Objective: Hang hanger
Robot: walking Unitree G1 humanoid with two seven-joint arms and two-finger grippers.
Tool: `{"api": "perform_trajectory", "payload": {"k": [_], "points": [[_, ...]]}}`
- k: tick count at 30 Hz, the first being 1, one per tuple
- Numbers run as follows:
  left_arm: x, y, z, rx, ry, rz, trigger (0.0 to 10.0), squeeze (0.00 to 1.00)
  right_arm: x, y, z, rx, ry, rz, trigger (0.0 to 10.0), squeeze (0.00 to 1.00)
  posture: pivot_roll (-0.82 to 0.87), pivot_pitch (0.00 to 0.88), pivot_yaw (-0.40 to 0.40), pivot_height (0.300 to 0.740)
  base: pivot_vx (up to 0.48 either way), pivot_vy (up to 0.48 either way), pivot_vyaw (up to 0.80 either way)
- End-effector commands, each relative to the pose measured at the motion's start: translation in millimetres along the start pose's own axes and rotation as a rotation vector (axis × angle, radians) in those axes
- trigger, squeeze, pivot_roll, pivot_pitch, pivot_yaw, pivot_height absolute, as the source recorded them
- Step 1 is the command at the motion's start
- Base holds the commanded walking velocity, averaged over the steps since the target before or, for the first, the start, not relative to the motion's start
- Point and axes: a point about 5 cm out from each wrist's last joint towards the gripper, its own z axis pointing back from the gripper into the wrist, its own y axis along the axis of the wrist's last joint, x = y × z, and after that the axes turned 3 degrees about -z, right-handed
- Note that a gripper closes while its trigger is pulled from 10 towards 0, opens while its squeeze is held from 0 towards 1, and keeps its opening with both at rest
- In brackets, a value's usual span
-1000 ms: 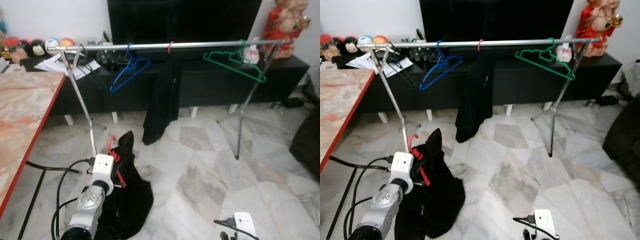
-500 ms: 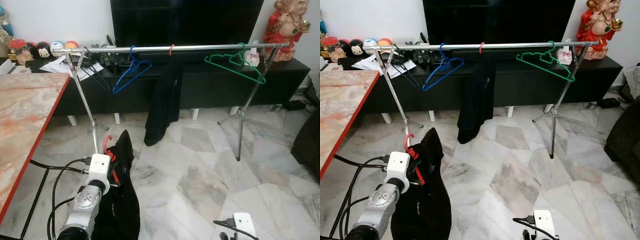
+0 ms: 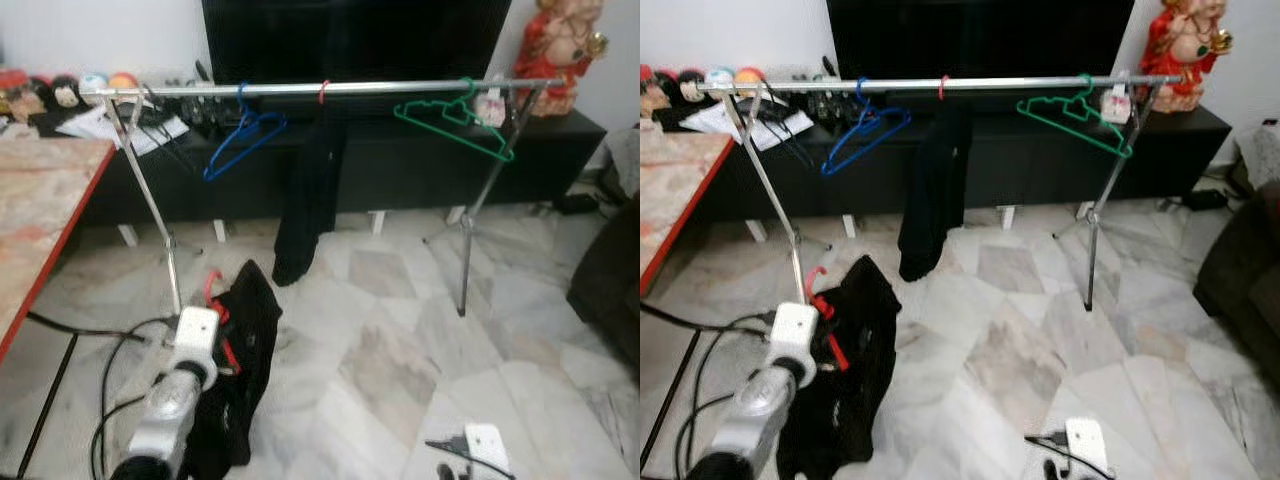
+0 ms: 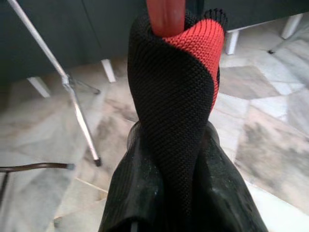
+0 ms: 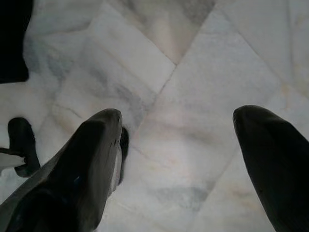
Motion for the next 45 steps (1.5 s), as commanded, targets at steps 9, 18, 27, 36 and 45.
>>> {"api": "perform_trajectory", "payload": {"k": [9, 18, 27, 36, 45], "points": [[7.3, 6.4, -2.0, 0.039, -0.031, -0.016, 10.0, 0.0, 5.7, -3.4, 1.3, -0.012, -0.014, 0.008, 10.0, 0.0, -0.02, 0.0, -0.021, 0.74, 0.0, -0.393, 0.0], [8.3, 6.0, -1.0, 0.043, -0.036, -0.018, 10.0, 0.0, 6.6, -5.4, 1.7, -0.016, -0.016, 0.011, 10.0, 0.0, -0.02, 0.0, -0.023, 0.74, 0.0, -0.393, 0.0], [10.5, 4.6, -3.1, 0.024, -0.039, -0.018, 10.0, 0.0, 5.4, -6.0, 1.5, -0.016, -0.02, 0.002, 10.0, 0.0, 0.01, 0.0, -0.014, 0.74, 0.0, -0.19, 0.0], [9.2, 6.1, 0.9, 0.049, -0.024, 0.024, 10.0, 0.0, 7.3, -5.9, 1.8, -0.019, -0.021, 0.013, 10.0, 0.0, 0.03, 0.0, -0.036, 0.74, 0.0, 0.0, 0.0], [12.0, 11.4, -1.6, 0.067, -0.041, 0.03, 10.0, 0.0, 7.3, -5.2, 1.8, -0.016, -0.019, 0.018, 10.0, 0.0, 0.03, 0.0, -0.039, 0.74, 0.028, 0.0, 0.0]]}}
